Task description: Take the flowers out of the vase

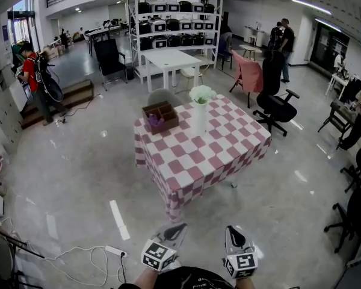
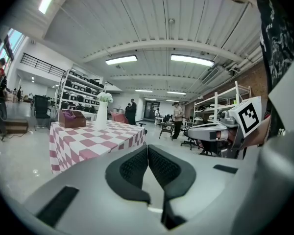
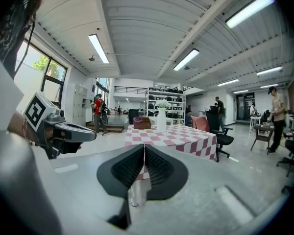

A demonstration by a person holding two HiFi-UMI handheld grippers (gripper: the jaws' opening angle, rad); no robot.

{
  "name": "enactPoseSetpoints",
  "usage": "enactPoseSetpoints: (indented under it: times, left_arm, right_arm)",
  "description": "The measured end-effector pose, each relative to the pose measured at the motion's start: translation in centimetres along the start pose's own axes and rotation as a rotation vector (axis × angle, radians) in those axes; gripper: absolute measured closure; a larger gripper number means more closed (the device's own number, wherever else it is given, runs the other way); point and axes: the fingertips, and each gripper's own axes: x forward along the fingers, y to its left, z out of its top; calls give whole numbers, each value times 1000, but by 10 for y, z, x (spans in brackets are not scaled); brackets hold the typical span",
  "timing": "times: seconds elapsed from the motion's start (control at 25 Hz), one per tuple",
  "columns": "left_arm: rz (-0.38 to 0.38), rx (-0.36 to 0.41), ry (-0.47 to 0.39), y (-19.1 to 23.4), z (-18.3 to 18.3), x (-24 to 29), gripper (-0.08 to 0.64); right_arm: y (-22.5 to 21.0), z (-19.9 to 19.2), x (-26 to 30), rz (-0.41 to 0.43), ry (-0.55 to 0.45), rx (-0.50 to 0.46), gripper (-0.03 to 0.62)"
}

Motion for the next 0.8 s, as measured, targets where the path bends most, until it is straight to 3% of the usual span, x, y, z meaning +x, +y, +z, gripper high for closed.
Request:
enactPoseSetpoints:
  times: [0.24, 0.8]
  left_arm:
    - [-30, 8, 15, 38, 5, 5, 548]
    - [-49, 15, 27, 78, 8, 14, 548]
  right_arm:
    - [3, 4, 27, -40, -21, 103, 584]
    - [6, 0, 51, -108, -2, 112, 584]
